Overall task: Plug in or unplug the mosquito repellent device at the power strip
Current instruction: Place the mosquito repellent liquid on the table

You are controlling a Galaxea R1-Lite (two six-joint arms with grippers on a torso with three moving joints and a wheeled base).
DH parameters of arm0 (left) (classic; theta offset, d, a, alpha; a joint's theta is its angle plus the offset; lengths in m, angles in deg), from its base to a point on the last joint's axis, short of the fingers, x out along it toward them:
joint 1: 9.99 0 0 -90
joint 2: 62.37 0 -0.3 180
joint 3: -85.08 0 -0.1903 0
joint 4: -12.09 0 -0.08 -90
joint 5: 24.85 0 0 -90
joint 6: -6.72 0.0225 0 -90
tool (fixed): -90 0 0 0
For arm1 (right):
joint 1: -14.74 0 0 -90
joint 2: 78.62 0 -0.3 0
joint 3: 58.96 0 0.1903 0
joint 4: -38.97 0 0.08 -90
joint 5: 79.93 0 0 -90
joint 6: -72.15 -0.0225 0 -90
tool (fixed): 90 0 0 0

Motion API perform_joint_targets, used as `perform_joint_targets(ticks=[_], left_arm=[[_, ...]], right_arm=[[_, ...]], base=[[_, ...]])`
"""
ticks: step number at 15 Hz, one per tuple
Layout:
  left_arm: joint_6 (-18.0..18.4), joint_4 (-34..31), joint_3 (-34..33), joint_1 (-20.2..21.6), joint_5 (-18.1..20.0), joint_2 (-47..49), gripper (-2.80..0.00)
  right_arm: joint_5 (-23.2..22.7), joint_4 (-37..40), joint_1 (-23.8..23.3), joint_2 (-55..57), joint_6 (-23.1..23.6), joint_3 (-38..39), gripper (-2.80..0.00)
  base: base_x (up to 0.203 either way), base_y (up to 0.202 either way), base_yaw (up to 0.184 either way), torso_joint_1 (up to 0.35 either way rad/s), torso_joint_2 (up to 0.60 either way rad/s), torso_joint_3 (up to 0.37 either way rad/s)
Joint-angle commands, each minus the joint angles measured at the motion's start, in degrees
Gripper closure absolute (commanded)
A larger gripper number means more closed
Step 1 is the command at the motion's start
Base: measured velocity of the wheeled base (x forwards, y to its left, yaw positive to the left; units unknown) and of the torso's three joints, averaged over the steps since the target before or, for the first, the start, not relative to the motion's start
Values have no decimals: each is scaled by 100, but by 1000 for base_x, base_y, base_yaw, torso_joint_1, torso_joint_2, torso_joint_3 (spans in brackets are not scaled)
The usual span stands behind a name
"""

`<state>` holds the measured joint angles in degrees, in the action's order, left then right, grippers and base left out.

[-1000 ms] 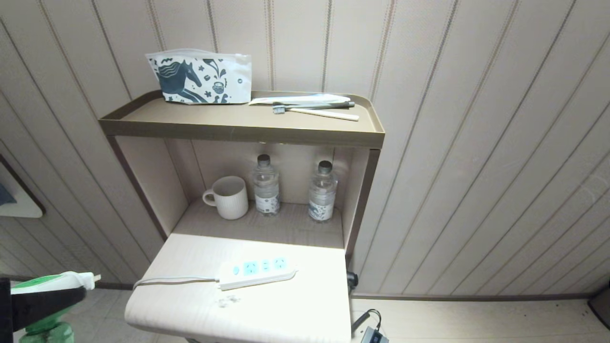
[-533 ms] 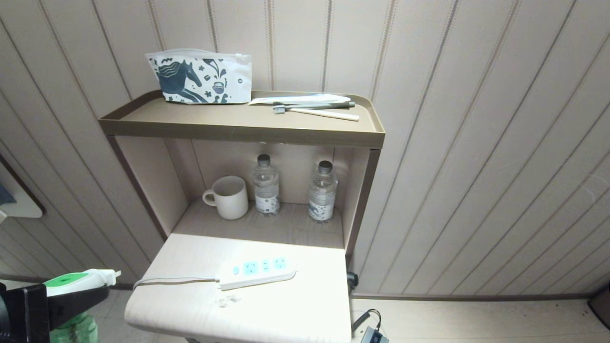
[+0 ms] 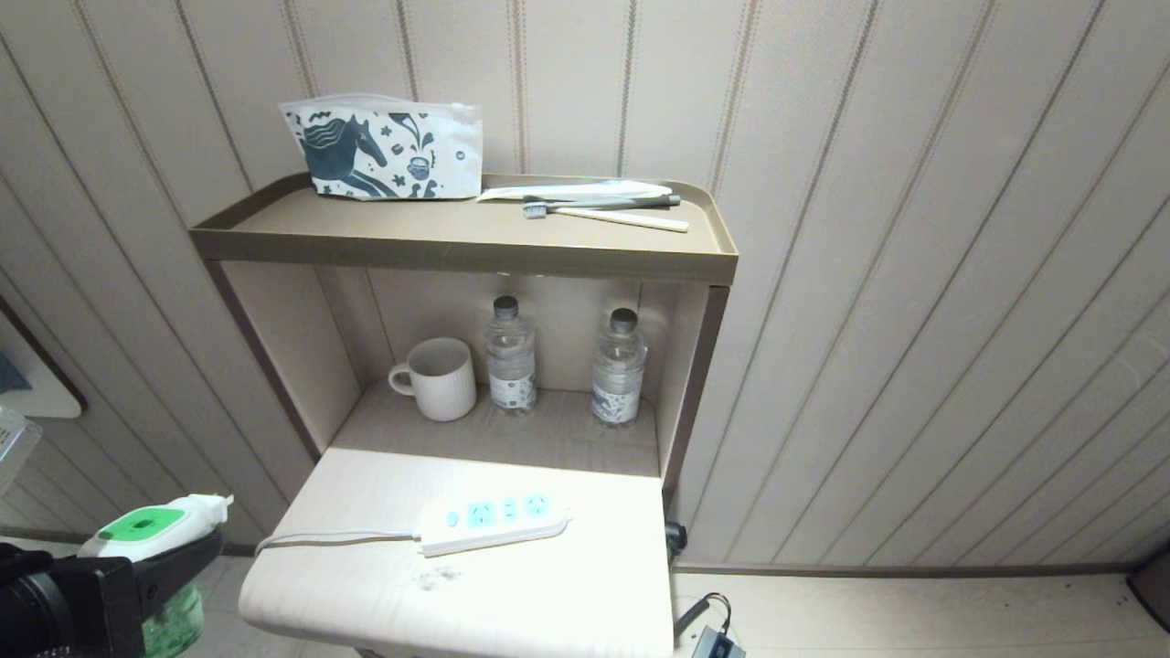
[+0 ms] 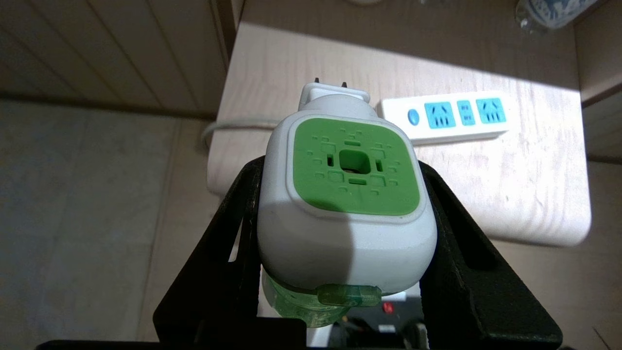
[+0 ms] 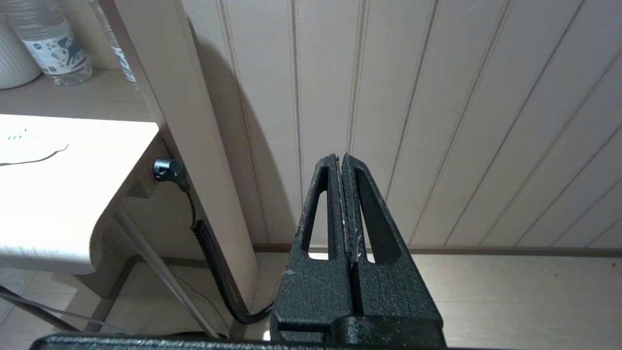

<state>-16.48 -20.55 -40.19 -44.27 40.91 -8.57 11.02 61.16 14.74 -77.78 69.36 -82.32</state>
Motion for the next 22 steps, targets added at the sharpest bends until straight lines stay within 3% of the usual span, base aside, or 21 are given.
perform_joint_targets(ticks=[1,4,6,8,16,22], left_arm=[[314,958,-428,0,-103,32,0],[883,2832,-1335,0,-258,286,0],[970,3787,-1692,0,-362,559,0],[984,4299,-1741,0,-665,703,0],[984,4329,-1520,0,-845,641,0],[1164,4313,-939,0,-1132,607,0]], right_arm=[[-7,-8,0,-32,9,0,0],[-15,-22,0,-40,171,0,0],[-7,48,0,-40,191,0,0],[-14,98,0,-40,130,0,0],[-7,101,0,-40,120,0,0],[-7,101,0,-40,120,0,0]], base=[[0,0,0,0,0,0],[0,0,0,0,0,0],[0,0,0,0,0,0],[0,0,0,0,0,0],[0,0,0,-4,9,5],[0,0,0,-207,470,252]])
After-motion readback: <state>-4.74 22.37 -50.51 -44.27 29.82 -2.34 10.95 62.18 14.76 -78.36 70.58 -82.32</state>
